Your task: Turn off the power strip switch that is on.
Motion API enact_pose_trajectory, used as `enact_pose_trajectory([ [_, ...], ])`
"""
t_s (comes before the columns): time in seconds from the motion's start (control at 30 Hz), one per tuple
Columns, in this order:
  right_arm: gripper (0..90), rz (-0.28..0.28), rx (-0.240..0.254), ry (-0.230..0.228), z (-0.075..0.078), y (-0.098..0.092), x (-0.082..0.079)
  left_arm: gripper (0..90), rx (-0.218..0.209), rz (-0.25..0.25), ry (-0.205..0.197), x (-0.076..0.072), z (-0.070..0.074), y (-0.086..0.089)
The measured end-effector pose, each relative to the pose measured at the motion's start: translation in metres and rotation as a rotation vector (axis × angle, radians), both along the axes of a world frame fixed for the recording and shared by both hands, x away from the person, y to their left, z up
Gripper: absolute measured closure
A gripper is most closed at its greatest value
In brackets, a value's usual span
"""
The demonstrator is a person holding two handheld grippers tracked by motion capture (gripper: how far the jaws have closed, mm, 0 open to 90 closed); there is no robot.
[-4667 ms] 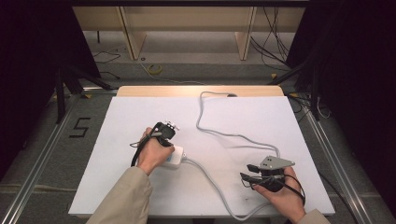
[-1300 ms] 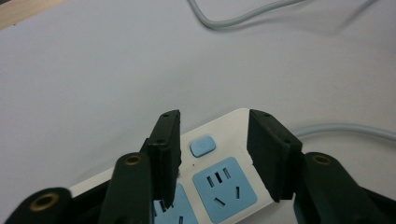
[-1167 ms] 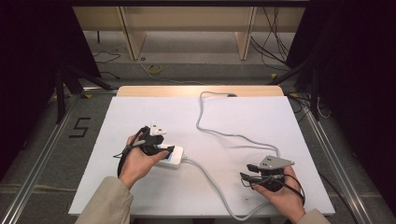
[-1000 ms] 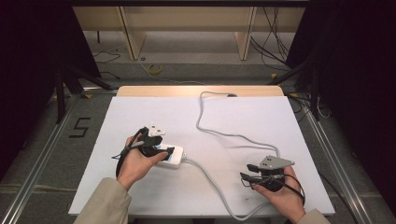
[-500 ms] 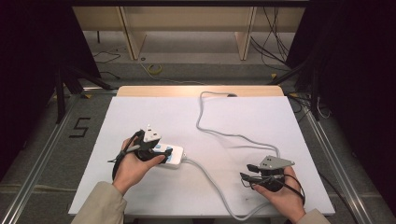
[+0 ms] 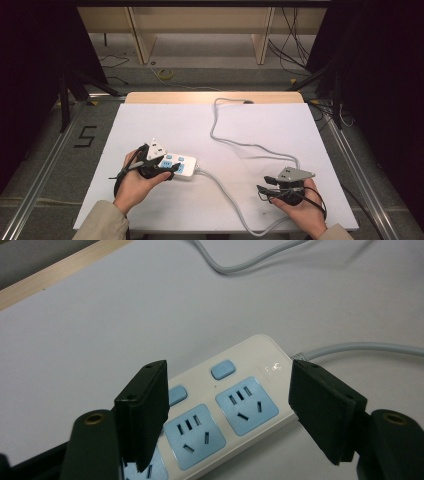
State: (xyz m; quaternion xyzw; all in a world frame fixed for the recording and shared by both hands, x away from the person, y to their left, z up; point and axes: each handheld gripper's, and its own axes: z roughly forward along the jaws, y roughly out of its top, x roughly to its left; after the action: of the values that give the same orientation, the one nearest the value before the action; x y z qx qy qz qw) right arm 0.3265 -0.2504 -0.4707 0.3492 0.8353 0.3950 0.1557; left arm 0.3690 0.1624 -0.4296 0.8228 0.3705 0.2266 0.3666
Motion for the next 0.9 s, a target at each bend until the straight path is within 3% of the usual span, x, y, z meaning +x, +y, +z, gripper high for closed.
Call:
enact_pose_trajectory([
  [0.6, 56.2, 0.011, -0.002, 0.001, 0.0, 0.001, 0.0, 29.8, 0.005, 0.023, 0.021, -0.011, -0.01, 0.017],
  [0.9, 56.0, 0.01, -0.002, 0.004, -0.001, 0.001, 0.0, 29.4, -0.03, 0.051, 0.021, -0.018, -0.015, 0.028],
])
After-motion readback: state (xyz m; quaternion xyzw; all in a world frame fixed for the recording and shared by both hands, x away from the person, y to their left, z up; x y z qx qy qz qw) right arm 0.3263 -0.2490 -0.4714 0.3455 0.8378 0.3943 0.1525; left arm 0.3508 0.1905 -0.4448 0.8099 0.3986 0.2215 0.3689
